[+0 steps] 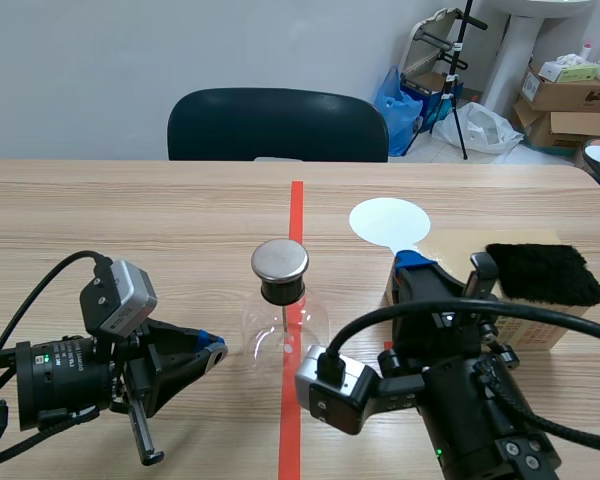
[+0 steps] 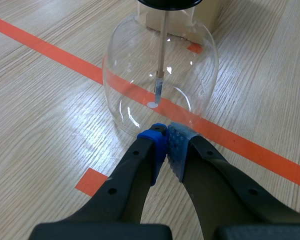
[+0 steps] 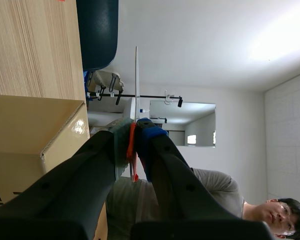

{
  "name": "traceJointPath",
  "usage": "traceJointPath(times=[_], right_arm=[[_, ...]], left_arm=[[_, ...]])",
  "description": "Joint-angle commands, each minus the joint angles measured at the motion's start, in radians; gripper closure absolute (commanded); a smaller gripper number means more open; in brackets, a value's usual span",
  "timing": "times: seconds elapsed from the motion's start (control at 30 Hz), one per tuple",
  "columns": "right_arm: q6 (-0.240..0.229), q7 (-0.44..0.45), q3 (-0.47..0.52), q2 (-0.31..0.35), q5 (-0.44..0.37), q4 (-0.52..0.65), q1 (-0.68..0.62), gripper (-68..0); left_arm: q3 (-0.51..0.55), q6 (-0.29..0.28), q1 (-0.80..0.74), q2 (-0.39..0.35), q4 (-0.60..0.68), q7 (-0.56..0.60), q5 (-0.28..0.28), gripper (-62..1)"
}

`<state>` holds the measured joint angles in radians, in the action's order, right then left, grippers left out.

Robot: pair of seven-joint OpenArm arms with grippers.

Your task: Do the electroscope experiment

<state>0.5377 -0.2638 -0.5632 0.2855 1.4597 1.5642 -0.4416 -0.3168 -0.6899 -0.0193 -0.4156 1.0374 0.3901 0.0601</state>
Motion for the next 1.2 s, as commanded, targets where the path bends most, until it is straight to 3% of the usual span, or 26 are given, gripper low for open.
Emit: traceJointPath(times=[0.0, 1.17], right_arm=[[0.011, -0.008, 0.006, 0.005, 0.001, 0.009, 0.006, -0.9], [0.011, 0.014, 0.006, 0.005, 0.001, 0.009, 0.006, -0.9]], left_arm=[[0.002, -0.005, 0.0, 0.005, 0.014, 0.01, -0.011, -3.8], [0.002, -0.005, 0.0, 0.005, 0.014, 0.01, -0.011, -3.8]])
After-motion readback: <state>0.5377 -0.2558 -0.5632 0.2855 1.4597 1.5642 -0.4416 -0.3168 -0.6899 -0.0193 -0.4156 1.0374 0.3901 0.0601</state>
